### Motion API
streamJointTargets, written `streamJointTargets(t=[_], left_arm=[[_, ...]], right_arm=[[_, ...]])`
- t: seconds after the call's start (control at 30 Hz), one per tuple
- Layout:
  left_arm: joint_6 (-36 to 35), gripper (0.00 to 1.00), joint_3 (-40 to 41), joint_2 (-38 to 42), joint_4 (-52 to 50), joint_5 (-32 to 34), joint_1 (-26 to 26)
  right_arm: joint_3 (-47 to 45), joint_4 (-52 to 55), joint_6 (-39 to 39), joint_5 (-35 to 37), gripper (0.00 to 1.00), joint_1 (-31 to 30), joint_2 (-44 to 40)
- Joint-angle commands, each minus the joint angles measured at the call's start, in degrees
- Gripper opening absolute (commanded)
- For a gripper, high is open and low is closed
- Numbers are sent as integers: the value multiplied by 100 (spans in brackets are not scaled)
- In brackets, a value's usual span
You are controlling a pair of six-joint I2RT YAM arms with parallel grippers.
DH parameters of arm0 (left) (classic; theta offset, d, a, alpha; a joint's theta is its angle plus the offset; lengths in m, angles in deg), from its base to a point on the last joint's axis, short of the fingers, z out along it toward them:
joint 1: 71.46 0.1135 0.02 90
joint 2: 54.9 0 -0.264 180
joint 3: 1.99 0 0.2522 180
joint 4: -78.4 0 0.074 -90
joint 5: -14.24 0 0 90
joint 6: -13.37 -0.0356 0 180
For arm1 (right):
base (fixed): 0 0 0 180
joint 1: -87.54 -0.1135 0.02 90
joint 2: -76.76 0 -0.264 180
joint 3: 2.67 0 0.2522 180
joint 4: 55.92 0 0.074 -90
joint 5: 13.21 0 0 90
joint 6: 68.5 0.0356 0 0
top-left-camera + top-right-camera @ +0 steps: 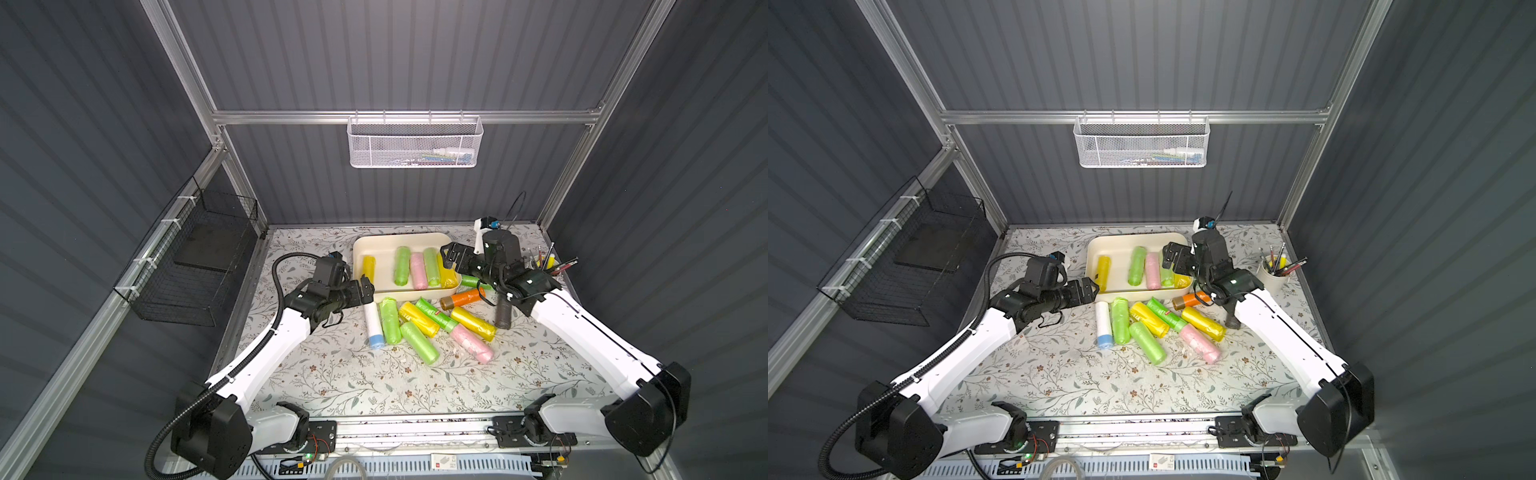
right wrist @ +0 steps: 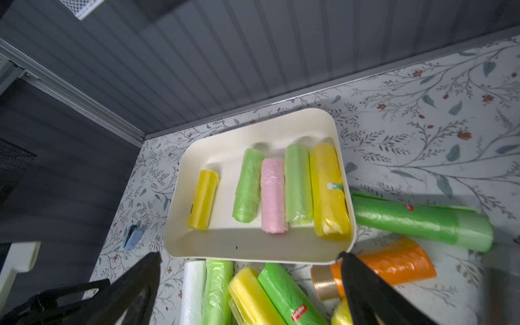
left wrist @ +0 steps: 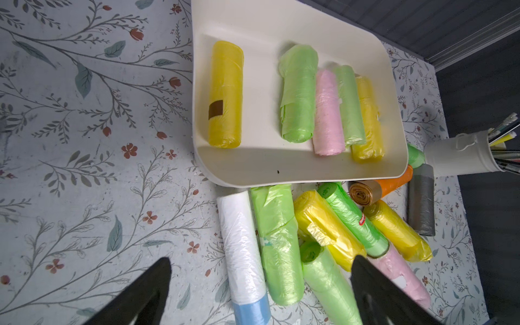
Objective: Put the roll of trash bags into the storage box
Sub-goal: Place the roll of trash bags in the storage box, then pick up the roll of trash bags from the center of the board.
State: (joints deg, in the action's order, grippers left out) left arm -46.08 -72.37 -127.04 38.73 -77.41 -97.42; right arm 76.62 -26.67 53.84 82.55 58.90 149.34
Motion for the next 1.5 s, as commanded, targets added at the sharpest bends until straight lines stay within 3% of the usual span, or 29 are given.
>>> streamJointTargets(t=[0.0,0.37,0.93,1.1,1.47], left_arm=[[-98,100,69,-194,-216,119,-41],[-173,100,-24,-742,-193,47,-45],[-144,100,-152,-1543,159,-217,-50],[-177,100,-106,-1693,269,-280,-85],[-163,86,-139,-2061,351,-458,-217]], right_arm=[[-358,-488,45,182,99,23,-302],[-892,-596,14,0,99,51,-456],[-1900,-1022,-357,-1342,99,74,-1036],[-2166,-1128,-192,-1334,99,71,-1081],[-2098,-988,-233,-1288,99,72,-985]])
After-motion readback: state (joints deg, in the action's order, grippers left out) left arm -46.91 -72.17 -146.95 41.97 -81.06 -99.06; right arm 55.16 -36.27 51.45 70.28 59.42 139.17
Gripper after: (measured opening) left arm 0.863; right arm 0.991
